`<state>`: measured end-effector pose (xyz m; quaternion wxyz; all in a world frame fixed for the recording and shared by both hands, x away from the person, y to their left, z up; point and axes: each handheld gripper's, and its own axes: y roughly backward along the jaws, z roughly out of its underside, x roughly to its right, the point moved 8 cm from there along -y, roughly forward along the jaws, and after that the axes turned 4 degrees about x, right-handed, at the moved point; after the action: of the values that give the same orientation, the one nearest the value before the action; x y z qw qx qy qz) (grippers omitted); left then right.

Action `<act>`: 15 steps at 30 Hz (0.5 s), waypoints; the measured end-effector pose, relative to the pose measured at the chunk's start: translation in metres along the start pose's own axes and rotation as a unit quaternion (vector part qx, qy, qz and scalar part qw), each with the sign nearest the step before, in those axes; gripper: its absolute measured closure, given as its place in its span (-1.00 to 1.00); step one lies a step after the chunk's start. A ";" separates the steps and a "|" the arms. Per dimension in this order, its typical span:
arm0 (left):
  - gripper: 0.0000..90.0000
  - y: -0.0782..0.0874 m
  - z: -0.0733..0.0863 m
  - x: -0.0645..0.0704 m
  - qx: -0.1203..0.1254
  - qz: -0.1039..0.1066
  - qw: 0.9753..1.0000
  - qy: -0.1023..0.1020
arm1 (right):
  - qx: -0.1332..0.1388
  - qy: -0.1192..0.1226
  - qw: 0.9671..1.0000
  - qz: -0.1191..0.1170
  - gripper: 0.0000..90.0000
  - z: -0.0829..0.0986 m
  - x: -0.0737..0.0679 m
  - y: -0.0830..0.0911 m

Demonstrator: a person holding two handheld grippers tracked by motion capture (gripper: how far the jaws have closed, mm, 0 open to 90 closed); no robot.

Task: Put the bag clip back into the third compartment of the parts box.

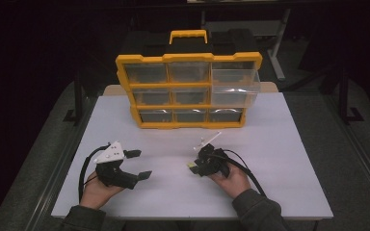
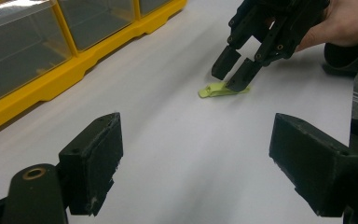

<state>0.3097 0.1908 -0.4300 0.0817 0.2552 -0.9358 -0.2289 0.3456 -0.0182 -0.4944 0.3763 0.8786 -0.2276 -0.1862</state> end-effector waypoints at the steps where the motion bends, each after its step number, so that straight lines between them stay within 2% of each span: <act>1: -0.62 0.000 0.000 0.000 0.000 0.000 1.000 0.000 | -0.001 -0.002 1.000 -0.002 0.42 0.000 0.000 -0.001; 9: -0.62 0.000 0.000 0.000 -0.001 0.001 1.000 -0.001 | -0.006 0.005 1.000 0.004 0.59 0.001 -0.001 -0.002; 15: -0.62 0.000 0.001 -0.001 -0.003 0.001 1.000 -0.003 | -0.012 0.006 1.000 0.007 0.65 0.002 -0.002 -0.003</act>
<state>0.3101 0.1915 -0.4306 0.0804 0.2534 -0.9355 -0.2325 0.3436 -0.0165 -0.4981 0.3890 0.8736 -0.2295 -0.1814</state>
